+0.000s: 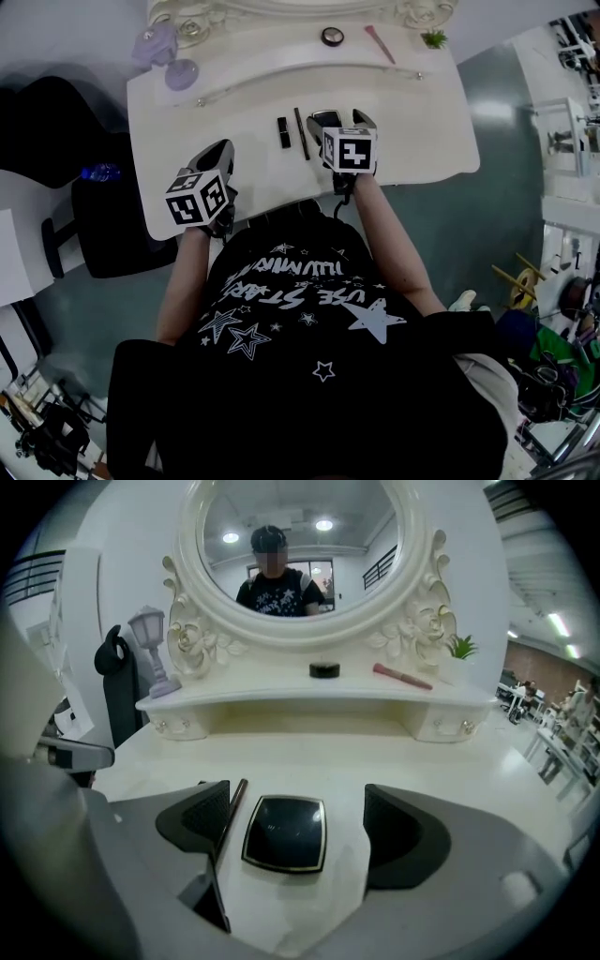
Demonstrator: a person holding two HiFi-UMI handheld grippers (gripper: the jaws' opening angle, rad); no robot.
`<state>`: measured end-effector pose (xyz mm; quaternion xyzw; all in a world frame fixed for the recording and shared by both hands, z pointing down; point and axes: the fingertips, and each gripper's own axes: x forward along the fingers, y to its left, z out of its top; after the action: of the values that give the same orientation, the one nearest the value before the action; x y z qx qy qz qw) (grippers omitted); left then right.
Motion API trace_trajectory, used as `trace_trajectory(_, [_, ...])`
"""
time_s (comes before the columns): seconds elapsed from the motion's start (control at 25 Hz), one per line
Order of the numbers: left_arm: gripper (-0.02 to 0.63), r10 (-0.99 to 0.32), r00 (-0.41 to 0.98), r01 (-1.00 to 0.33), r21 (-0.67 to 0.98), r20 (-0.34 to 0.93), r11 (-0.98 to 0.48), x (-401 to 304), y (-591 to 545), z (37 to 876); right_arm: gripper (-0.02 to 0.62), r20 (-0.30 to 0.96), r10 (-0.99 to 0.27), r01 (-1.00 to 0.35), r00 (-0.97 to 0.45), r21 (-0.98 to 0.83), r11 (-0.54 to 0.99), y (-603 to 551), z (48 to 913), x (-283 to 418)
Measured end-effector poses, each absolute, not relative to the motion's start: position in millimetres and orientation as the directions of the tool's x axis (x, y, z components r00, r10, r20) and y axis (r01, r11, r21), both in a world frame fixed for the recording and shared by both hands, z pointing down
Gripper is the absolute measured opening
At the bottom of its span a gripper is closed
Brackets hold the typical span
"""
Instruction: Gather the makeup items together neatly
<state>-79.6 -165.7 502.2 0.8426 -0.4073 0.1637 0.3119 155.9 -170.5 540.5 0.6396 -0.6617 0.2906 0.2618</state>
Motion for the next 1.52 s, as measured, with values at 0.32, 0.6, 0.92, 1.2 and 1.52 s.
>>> trace_trajectory(0.32, [0.000,-0.611,0.598,-0.802,0.382,0.519,-0.460,-73.0,-165.9,494.4,0.488,0.604,-0.796,-0.999,-0.040,-0.017,0.037,-197.1,487.3,184.7])
trace_trajectory(0.6, [0.000,-0.657,0.569,-0.822,0.356,0.495,-0.444,-73.6,-173.9,478.8,0.489,0.537,-0.840,-0.996,-0.085,-0.029,0.083,-229.7,454.6,197.9])
trace_trajectory(0.92, [0.000,-0.695,0.528,-0.848,0.350,0.488,-0.399,-73.9,-185.7,467.5,0.480,0.525,-0.833,-0.981,-0.174,-0.016,0.194,-268.3,441.9,187.2])
trace_trajectory(1.2, [0.000,-0.712,0.492,-0.869,0.339,0.501,-0.362,-72.0,-194.3,464.2,0.416,0.551,-0.804,-0.969,-0.223,-0.035,0.245,-303.9,448.8,182.8])
trace_trajectory(1.52, [0.000,-0.716,0.462,-0.884,0.340,0.524,-0.321,-72.8,-202.0,469.4,0.365,0.607,-0.765,-0.969,-0.216,-0.038,0.243,-334.1,464.1,188.1])
